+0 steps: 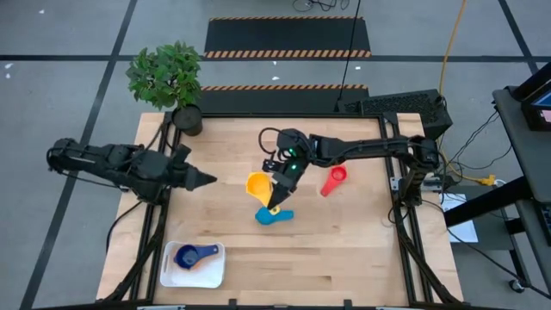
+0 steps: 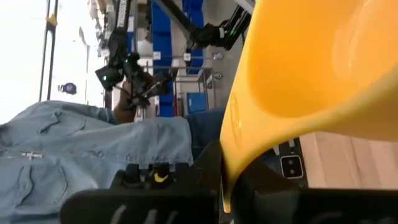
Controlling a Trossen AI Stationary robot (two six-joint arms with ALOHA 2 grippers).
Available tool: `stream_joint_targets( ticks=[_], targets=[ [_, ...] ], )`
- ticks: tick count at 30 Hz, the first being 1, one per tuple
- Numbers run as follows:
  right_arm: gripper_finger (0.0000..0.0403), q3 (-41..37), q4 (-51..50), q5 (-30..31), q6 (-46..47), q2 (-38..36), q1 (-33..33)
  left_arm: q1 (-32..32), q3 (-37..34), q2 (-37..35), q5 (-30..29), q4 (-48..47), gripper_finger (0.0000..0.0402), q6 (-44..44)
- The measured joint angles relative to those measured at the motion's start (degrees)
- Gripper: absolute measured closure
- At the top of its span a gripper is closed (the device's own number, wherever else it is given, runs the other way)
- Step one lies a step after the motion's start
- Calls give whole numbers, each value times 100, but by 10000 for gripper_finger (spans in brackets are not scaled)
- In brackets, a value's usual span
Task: Nest measuring cups in basket
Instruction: Stack the yellow measuring cup on top of the dark blue measuring cup in the white bin
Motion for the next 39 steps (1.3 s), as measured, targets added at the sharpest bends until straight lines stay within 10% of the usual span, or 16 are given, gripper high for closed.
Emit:
stream_joint_targets(
  ticks=[8,21,39],
  targets=[
    [403,0,0,-274,-526,0,-70,395,0,37,-199,1007,240,53],
    [403,0,4,180,-1312,2,32,1229,0,794,1709,2480,240,-521],
    [403,-2,142,1256,-767,6,995,1984,0,1405,3805,2329,240,1333]
  ],
)
